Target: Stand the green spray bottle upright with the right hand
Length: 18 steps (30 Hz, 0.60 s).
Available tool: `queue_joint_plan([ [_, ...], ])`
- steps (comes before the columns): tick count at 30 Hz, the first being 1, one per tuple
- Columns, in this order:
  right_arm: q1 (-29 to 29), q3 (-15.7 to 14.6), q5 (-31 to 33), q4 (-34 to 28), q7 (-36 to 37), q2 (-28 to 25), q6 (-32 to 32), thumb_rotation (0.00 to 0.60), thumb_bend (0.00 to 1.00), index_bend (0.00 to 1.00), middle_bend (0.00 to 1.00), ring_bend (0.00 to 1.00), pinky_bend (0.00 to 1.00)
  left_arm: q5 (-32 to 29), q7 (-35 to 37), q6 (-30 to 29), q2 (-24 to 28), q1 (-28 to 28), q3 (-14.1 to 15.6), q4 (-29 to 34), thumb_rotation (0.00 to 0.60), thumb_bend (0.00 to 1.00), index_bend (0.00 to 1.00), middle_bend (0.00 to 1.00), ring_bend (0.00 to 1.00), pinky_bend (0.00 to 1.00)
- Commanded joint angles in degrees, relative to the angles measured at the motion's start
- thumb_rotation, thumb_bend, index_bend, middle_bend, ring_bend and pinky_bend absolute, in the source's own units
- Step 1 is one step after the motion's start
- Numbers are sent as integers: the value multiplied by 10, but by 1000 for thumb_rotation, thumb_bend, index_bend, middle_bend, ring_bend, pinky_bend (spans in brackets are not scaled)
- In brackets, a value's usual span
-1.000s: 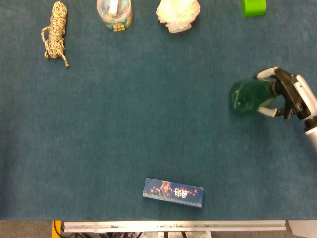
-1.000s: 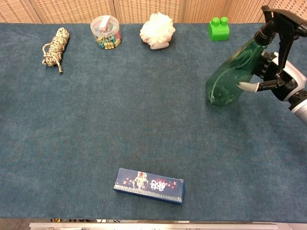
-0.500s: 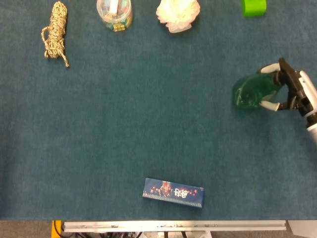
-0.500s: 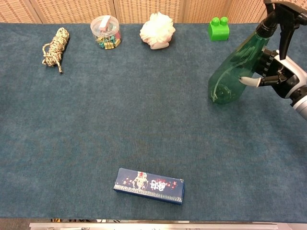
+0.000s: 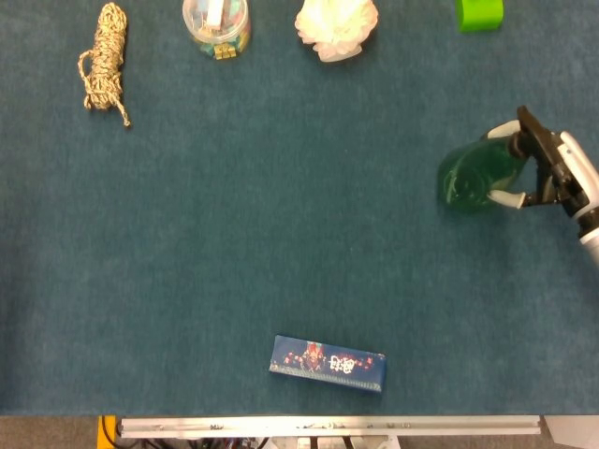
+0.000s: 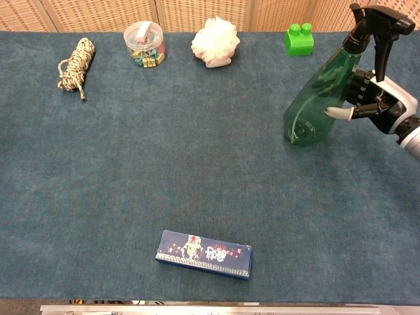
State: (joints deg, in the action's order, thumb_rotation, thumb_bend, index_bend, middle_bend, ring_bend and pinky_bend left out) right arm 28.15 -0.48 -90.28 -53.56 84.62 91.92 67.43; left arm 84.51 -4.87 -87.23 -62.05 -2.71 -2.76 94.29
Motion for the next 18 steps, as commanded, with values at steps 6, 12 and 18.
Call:
queue_joint_plan([
  [6, 5, 1, -1, -13, -14, -9, -7, 600, 0, 414, 334, 240, 199, 1, 2, 0, 1, 0, 0, 0, 600, 0, 134, 176, 56, 190],
  [12, 6, -1, -3, -13, -13, -10, -8, 600, 0, 367, 292, 208, 199, 0, 3, 0, 1, 0, 0, 0, 600, 0, 134, 176, 56, 190],
  [18, 7, -2, -6, -8, -9, -9, -8, 600, 0, 309, 250, 180, 199, 0, 2, 1, 1, 0, 0, 0, 600, 0, 134, 176, 56, 190],
])
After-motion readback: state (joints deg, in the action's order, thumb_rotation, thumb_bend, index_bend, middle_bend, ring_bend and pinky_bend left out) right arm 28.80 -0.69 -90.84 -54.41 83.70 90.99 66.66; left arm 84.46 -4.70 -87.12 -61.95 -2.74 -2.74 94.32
